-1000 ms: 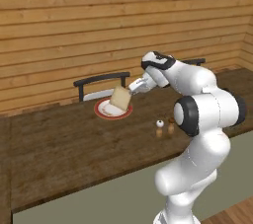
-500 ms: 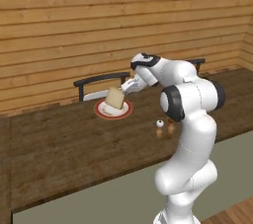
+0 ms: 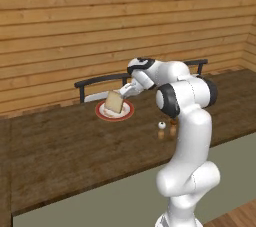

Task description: Start the toaster. Once the lever pops up, take the bread to the plate on the dining counter.

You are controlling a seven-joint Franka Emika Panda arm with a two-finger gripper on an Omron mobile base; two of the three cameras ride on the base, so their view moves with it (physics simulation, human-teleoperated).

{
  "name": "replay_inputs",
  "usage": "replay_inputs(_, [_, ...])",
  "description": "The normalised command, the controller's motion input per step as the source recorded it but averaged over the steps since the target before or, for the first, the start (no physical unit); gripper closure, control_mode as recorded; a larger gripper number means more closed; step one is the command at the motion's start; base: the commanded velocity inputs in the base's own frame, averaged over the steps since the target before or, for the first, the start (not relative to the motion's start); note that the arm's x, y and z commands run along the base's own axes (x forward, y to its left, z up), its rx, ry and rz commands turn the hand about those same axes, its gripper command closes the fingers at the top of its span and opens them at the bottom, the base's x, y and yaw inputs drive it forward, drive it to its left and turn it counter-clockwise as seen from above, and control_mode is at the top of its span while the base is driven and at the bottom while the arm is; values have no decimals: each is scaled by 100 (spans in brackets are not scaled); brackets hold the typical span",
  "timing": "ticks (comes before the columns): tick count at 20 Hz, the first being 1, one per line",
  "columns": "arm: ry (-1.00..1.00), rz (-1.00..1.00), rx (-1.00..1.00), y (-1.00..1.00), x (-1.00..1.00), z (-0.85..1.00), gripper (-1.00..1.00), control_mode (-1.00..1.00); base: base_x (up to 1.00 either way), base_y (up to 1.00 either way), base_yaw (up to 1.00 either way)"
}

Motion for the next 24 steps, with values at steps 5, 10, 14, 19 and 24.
replay_inputs(5, [0,0,0,4,0,-25,100,-100,0,0,0])
replay_inputs(10, [0,0,0,1,11,-10,100,-100,0,0,0])
replay_inputs(14, [0,0,0,0,5,-16,100,-100,0,0,0])
replay_inputs(19, [2,0,-1,2,0,-27,-100,-100,0,0,0])
replay_inputs(24, [1,0,-2,-2,2,-2,-100,-100,0,0,0])
